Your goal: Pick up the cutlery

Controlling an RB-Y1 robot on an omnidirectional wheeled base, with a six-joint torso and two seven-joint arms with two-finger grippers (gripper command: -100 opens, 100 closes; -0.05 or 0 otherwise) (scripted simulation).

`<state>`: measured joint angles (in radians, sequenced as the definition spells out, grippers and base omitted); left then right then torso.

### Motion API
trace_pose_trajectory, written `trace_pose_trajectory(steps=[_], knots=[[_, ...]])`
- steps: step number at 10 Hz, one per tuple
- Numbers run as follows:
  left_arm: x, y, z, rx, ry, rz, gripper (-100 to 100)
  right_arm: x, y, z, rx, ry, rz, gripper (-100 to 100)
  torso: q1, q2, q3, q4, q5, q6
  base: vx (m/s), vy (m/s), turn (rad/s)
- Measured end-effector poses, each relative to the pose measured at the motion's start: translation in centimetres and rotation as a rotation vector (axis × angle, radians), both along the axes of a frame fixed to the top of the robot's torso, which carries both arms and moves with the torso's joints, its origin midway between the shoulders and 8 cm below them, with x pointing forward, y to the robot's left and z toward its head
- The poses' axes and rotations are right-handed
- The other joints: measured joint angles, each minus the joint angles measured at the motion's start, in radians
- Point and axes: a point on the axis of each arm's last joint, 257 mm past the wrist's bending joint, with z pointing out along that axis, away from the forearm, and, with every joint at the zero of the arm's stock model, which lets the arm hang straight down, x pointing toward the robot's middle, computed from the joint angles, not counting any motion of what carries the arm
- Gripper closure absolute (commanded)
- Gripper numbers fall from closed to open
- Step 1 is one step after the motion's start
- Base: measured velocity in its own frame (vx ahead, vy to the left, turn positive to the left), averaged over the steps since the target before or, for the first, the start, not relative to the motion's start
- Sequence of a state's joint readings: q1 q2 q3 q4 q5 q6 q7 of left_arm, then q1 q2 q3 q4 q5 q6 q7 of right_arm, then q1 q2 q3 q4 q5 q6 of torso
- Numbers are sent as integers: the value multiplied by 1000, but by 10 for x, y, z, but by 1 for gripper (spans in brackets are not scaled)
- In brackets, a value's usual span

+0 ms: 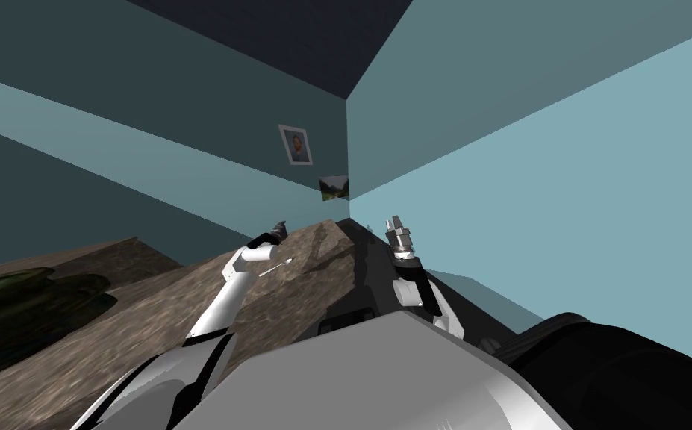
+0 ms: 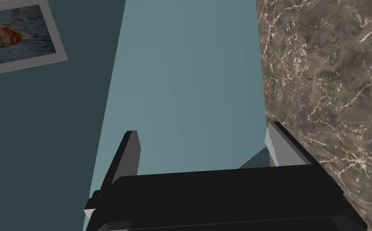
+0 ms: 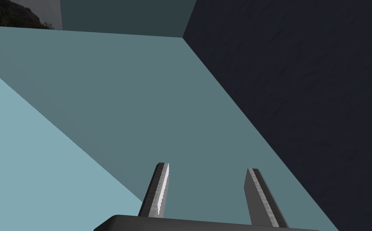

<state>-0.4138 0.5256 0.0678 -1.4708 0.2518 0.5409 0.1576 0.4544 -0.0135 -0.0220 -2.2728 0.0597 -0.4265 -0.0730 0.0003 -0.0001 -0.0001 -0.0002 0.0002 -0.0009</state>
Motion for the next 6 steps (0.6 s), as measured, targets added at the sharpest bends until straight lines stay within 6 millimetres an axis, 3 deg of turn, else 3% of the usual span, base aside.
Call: trace_pose_trajectory(steps=[6], knots=[[10, 31, -31, -66, 176, 81, -100, 0, 0, 0, 0, 0, 0, 0, 0, 0, 0, 0, 0, 0, 2, 6, -20]])
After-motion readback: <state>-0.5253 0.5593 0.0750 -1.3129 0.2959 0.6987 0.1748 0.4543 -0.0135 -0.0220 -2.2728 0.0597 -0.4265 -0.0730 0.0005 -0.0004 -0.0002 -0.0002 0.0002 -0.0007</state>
